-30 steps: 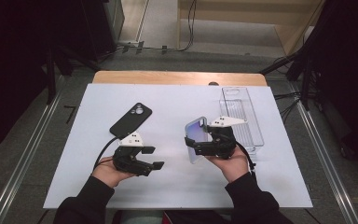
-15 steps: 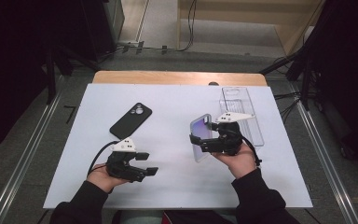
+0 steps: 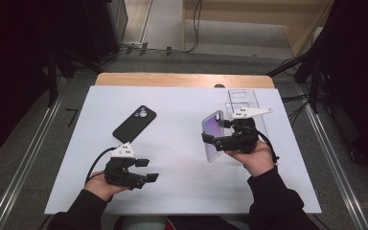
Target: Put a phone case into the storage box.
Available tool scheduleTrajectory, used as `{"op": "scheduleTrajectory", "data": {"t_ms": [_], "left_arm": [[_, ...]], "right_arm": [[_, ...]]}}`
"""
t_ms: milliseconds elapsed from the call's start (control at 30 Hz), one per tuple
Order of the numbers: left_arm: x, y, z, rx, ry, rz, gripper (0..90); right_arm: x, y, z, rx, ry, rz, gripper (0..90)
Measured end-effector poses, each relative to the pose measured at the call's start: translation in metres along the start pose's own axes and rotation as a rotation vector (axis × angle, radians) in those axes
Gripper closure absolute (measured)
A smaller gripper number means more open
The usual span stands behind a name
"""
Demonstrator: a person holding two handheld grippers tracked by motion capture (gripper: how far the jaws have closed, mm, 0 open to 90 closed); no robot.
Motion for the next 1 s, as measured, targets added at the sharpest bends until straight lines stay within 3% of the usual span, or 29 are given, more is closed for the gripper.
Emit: {"op": "scheduleTrajectory", "data": {"t_ms": [233,567,1000], "left_arm": [[0.000,0.004,-0.002,-0.011,0.012,0.010,30.9],[0.004,0.011,-0.006,-0.018,0.039,0.035,30.9],[0.005,0.013,-0.008,-0.026,0.059,0.039,30.9]], "right_arm": [[-0.014,0.013,0.008,-0.022,-0.022,-0.023,15.3],[-0.035,0.029,0.019,-0.057,-0.051,-0.090,15.3],[-0.066,0.039,0.018,-0.092,-0.114,-0.242,15.3]]}}
Point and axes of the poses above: each handheld gripper's, and its own axes: y roughly backward along the jaws, z roughly out of its top, x roughly to its left, the point moved 7 cm from there along -y, roughly forward along the jaws, and after that the axes turned 3 degrees about -x, right-handed, at the moved point
